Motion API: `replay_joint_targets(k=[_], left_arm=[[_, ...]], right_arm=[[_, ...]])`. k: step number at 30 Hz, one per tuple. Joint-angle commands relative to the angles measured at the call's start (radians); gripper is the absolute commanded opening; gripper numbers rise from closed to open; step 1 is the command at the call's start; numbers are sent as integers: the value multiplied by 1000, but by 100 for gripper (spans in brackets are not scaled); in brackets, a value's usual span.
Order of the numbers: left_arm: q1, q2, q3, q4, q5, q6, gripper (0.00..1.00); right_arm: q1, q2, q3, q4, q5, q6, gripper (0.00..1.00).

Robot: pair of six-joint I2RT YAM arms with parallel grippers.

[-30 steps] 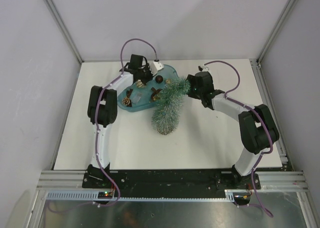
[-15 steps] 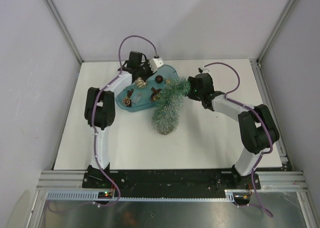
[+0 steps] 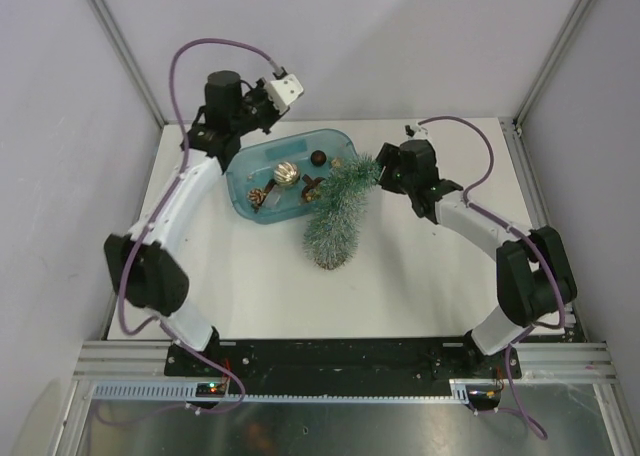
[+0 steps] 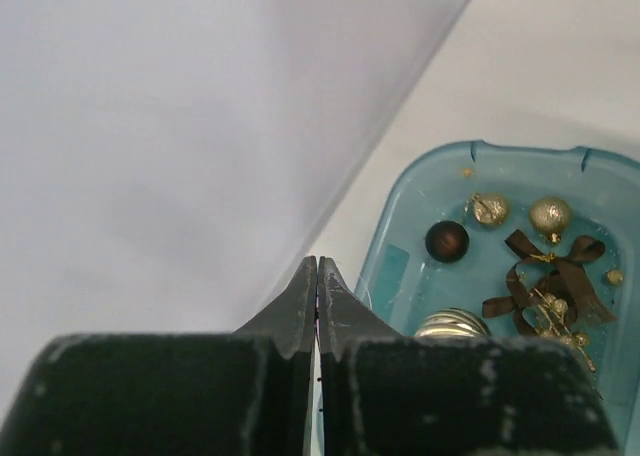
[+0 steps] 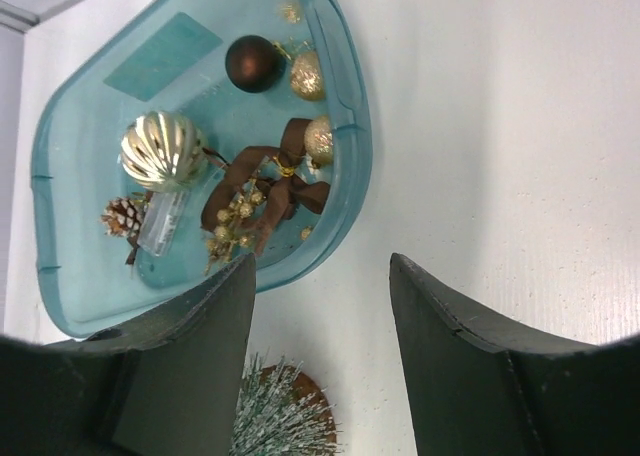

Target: Decorate the small christmas tree

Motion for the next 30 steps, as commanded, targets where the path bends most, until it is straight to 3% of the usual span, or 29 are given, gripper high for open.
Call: replay_joint_targets(k=[1,9,19,30], left_arm=[[3,-172,-35,23,-22,-43,0],[5,-344,16,-12,-59,-80,0],[4,-426,161,-12,-49,-113,0],[2,-481,305,25,-49,-162,0]], right_arm=[[0,-101,-4,-14,17,-16,60],[4,-233,-20,-94,46,-27,61],[-15,-415,-26,-144,126,-64,63],[39,-748,19,-86,272,-228,75]])
